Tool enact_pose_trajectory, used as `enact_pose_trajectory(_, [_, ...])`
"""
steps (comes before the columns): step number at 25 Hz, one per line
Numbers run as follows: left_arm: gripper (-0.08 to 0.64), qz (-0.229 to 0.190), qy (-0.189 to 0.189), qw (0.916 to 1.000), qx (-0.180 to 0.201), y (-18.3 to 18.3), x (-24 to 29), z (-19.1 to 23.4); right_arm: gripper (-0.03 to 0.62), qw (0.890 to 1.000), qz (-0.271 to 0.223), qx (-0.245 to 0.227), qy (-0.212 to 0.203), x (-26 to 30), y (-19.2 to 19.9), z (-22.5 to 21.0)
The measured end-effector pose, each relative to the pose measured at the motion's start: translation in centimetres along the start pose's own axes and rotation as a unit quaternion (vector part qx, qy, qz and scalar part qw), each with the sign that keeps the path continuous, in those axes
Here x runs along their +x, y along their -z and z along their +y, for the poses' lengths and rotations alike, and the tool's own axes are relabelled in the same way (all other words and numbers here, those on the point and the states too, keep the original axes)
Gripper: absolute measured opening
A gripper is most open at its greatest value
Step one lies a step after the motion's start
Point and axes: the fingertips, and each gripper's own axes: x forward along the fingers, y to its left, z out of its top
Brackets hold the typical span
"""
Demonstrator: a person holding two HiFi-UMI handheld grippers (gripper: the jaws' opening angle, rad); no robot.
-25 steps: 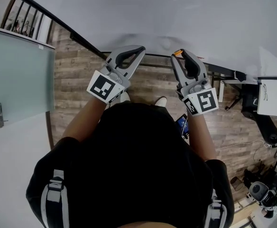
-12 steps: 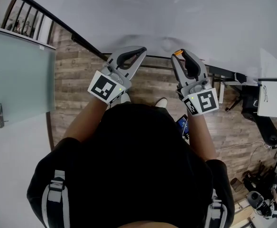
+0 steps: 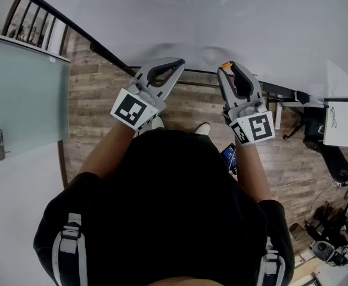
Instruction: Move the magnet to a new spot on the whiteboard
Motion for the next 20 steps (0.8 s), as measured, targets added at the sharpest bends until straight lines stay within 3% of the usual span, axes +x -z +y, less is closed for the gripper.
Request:
enact_pose_trajectory(10, [0.003,-0.008,0.031,0.9995,0.003,-1.2,4.6,-2.9,0.120,0.995,0.007,-0.003,0.095,-4.4,-0.2,-6.5])
enact_pose_trajectory(20, [0.003,-0.011,0.078,0.9968,-0.010,-0.4,12.5,-8.6,0.120,0.982,0.022,-0.006,0.188,-11.0,0.9,-15.1])
